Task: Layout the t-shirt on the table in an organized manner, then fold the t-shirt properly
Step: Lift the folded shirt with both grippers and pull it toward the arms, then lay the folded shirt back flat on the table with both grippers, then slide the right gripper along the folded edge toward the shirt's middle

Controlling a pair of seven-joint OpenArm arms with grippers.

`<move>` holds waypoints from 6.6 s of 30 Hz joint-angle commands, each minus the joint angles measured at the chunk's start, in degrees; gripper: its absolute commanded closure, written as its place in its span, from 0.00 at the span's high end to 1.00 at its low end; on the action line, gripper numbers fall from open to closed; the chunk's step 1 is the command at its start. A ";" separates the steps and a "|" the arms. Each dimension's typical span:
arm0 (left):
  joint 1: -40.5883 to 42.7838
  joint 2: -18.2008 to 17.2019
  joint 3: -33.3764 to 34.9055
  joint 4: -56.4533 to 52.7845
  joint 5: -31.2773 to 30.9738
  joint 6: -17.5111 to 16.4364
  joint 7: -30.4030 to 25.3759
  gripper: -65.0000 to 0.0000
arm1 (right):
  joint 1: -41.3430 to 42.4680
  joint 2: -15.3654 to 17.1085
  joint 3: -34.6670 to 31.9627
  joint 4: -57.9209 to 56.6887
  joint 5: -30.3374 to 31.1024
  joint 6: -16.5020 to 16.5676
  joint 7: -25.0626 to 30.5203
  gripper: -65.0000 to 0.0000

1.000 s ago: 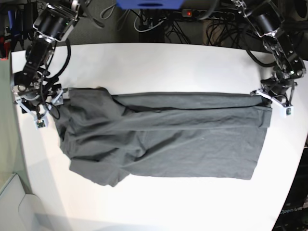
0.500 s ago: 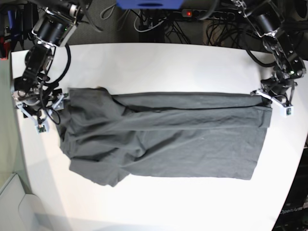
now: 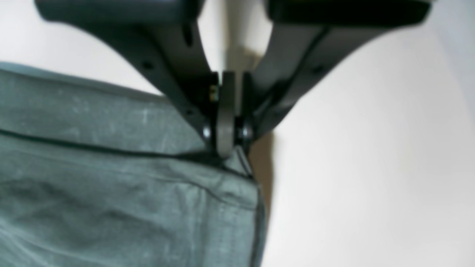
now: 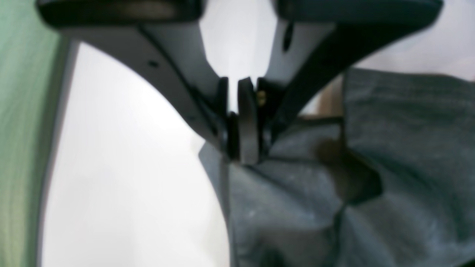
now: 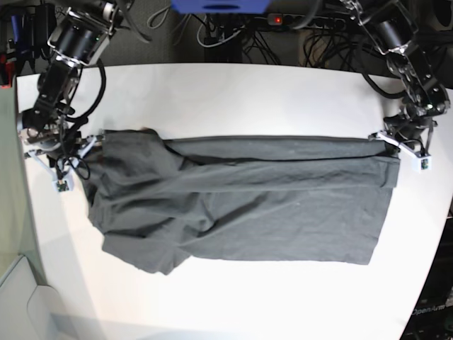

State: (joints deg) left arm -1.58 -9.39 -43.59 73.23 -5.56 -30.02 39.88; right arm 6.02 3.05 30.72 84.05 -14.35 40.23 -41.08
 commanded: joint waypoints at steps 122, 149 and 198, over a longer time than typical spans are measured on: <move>6.82 -12.55 -2.43 15.52 -0.64 -8.27 19.33 0.01 | -38.24 20.12 -17.31 31.07 16.68 -0.23 2.09 0.29; 6.82 -10.26 -2.43 16.13 -0.72 -8.27 19.33 0.01 | -17.41 5.35 -16.70 29.75 16.77 -0.23 -19.10 0.68; 5.58 -10.08 -2.43 15.52 -0.55 -8.27 19.33 0.01 | -16.35 1.92 -16.79 17.53 16.94 -0.23 -15.40 0.12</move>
State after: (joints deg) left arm 4.58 -18.26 -45.76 88.07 -5.78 -38.59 59.83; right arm -10.70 4.58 13.82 100.68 2.20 40.23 -57.39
